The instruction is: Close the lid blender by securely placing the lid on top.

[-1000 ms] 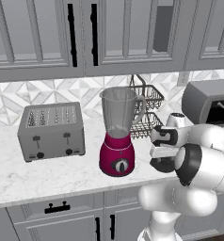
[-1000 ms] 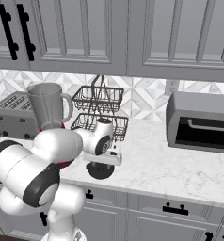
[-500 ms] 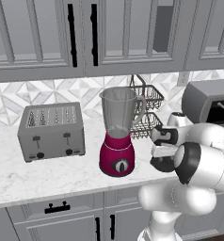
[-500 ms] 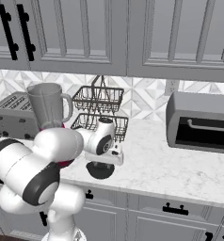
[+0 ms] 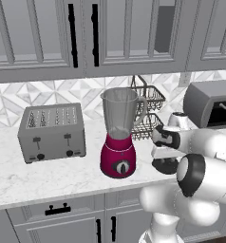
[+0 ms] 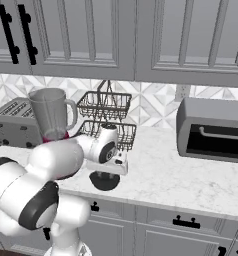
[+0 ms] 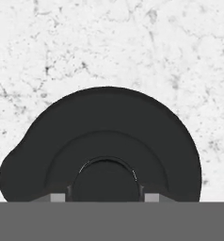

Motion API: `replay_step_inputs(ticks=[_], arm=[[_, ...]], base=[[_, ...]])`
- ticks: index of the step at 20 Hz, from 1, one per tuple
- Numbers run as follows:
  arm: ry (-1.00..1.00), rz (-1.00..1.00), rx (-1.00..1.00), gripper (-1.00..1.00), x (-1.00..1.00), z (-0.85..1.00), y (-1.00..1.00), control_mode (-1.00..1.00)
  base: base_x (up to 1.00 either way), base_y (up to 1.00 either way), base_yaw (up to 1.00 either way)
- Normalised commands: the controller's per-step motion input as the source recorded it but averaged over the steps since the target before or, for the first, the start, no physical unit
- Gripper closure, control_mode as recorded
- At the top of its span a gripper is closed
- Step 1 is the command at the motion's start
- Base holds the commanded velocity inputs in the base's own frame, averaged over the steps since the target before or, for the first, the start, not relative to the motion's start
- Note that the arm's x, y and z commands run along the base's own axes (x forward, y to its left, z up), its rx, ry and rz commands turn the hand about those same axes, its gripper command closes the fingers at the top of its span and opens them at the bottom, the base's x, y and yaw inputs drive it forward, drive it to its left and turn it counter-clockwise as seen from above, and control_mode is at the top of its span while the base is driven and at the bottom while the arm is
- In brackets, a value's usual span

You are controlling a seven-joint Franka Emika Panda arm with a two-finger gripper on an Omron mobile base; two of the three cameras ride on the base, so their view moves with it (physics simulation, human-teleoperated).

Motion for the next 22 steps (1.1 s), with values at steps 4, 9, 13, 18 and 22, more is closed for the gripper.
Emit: replay_step_inputs(ticks=[4, 9, 13, 18, 22], arm=[[0.00, 0.00, 0.00, 1.00, -0.37, 1.00, 0.00, -1.00], [0.00, 0.00, 0.00, 1.00, -0.43, 1.00, 0.05, -1.00], [0.00, 0.00, 0.03, 1.00, -0.45, 1.00, 0.25, -1.00], [-0.01, 0.00, 0.03, 1.00, -0.38, 1.00, 0.28, -1.00], [-0.05, 0.00, 0.00, 1.00, -0.26, 1.00, 0.37, -1.00]], base=[[0.00, 0.00, 0.00], [0.00, 0.00, 0.00], [0.00, 0.00, 0.00], [0.00, 0.00, 0.00], [0.00, 0.00, 0.00]])
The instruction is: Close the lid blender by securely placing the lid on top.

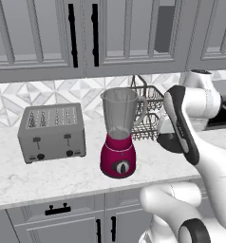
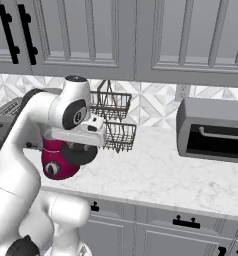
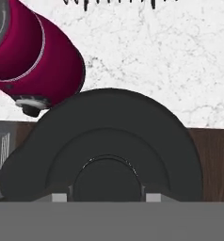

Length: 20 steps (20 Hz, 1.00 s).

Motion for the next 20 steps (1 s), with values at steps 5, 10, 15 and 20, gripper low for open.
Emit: replay_step_inputs(ticks=[5, 10, 15, 20], arm=[[-0.08, 0.00, 0.00, 1.00, -0.25, 1.00, 0.42, -1.00], [-0.10, 0.00, 0.00, 1.00, -0.09, 1.00, 0.63, -1.00], [-0.05, 0.00, 0.00, 1.00, 0.19, 0.84, 0.82, -1.00], [-0.06, 0.00, 0.00, 1.00, 0.57, 0.06, 0.39, -1.00]], base=[[0.00, 0.00, 0.00], [0.00, 0.00, 0.00], [0.00, 0.00, 0.00], [0.00, 0.00, 0.00]])
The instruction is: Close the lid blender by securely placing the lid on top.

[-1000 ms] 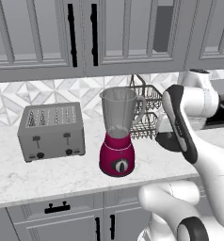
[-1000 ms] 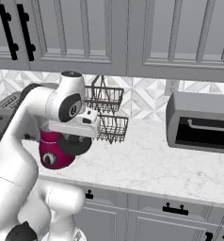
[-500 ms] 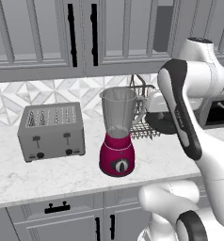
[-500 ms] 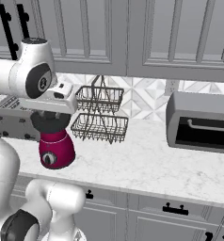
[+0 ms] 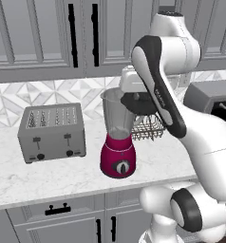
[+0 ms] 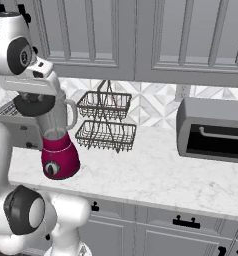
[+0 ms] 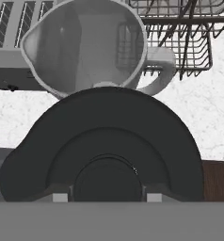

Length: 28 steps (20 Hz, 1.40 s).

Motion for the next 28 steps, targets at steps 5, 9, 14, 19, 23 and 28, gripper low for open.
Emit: replay_step_inputs(ticks=[5, 9, 14, 19, 23, 28], arm=[[-0.03, 0.00, 0.00, 1.00, 0.55, 0.03, 0.04, -1.00], [0.00, 0.00, 0.00, 1.00, 0.59, 0.00, 0.05, -1.00], [0.00, -0.03, 0.00, 1.00, 0.47, 0.00, 0.17, -1.00], [0.00, 0.00, 0.01, 1.00, 0.33, -0.04, 0.17, -1.00], [0.00, 0.00, 0.01, 1.00, 0.45, -0.06, 0.16, -1.00], [0.00, 0.00, 0.00, 1.00, 0.38, -0.28, 0.07, -1.00]], base=[[0.00, 0.00, 0.00], [0.00, 0.00, 0.00], [0.00, 0.00, 0.00], [0.00, 0.00, 0.00], [0.00, 0.00, 0.00], [0.00, 0.00, 0.00]])
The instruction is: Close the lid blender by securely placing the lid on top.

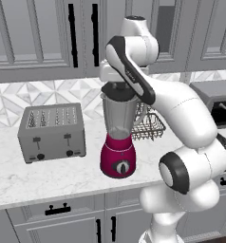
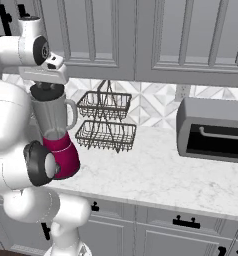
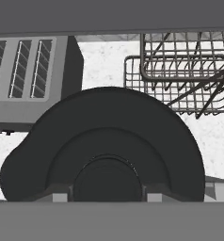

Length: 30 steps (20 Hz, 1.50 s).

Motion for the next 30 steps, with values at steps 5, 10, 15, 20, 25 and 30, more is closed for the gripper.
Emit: replay_step_inputs(ticks=[5, 10, 15, 20, 25, 30], arm=[[0.00, 0.00, 0.00, 1.00, 0.22, -0.32, 0.01, -1.00], [0.10, 0.00, 0.00, 1.00, 0.07, -0.08, 0.09, -1.00], [0.25, 0.00, 0.00, 1.00, 0.00, 0.00, 0.02, -1.00], [0.24, 0.00, 0.00, 1.00, 0.05, 0.28, 0.03, -1.00], [0.13, 0.00, 0.00, 1.00, -0.01, 0.40, 0.03, -1.00], [0.15, 0.00, 0.00, 1.00, -0.40, 0.01, 0.03, -1.00]], base=[[0.00, 0.00, 0.00], [0.00, 0.00, 0.00], [0.00, 0.00, 0.00], [0.00, 0.00, 0.00], [0.00, 0.00, 0.00], [0.00, 0.00, 0.00]])
